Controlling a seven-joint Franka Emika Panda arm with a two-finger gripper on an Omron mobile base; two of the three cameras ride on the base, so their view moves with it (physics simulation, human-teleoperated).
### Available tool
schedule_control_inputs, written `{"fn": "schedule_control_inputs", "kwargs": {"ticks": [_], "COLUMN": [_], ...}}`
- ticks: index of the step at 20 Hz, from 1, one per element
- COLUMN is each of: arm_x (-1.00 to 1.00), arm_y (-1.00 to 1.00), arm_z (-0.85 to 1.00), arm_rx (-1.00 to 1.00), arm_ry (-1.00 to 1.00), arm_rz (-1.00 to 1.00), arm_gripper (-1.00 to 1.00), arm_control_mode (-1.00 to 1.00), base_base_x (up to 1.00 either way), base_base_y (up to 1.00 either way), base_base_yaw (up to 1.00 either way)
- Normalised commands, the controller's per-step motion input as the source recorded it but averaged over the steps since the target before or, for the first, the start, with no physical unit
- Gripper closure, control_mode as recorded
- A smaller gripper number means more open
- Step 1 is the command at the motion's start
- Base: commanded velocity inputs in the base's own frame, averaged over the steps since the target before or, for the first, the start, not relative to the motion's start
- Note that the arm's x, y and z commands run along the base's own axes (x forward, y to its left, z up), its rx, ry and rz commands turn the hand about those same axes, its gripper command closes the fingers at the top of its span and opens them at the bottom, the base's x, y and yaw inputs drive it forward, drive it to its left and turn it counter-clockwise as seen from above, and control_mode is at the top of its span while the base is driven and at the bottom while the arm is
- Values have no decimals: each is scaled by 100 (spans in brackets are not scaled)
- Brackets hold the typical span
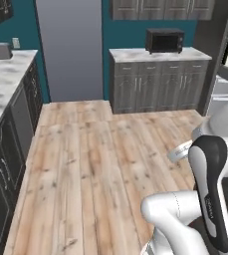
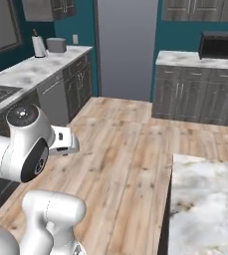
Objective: Take a sugar cube from the saucer and place it inside the coffee. Then, grab milk from the fridge and place it next to the coffee on the counter to sweeten the coffee.
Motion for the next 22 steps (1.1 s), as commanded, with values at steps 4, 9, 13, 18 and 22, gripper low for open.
{"fn": "schedule_control_inputs", "kwargs": {"ticks": [4, 9, 13, 18, 22], "arm_x": [0, 0, 0, 0, 0], "arm_y": [0, 0, 0, 0, 0], "arm_z": [0, 0, 0, 0, 0], "arm_rx": [0, 0, 0, 0, 0], "arm_ry": [0, 0, 0, 0, 0], "arm_rz": [0, 0, 0, 0, 0], "arm_gripper": [-100, -100, -100, -100, -100], "arm_control_mode": [100, 100, 100, 100, 100], "base_base_x": [100, 100, 100, 100, 100], "base_base_y": [-19, -22, -46, -70, -98], "base_base_yaw": [-19, -27, -24, -21, -23]}}
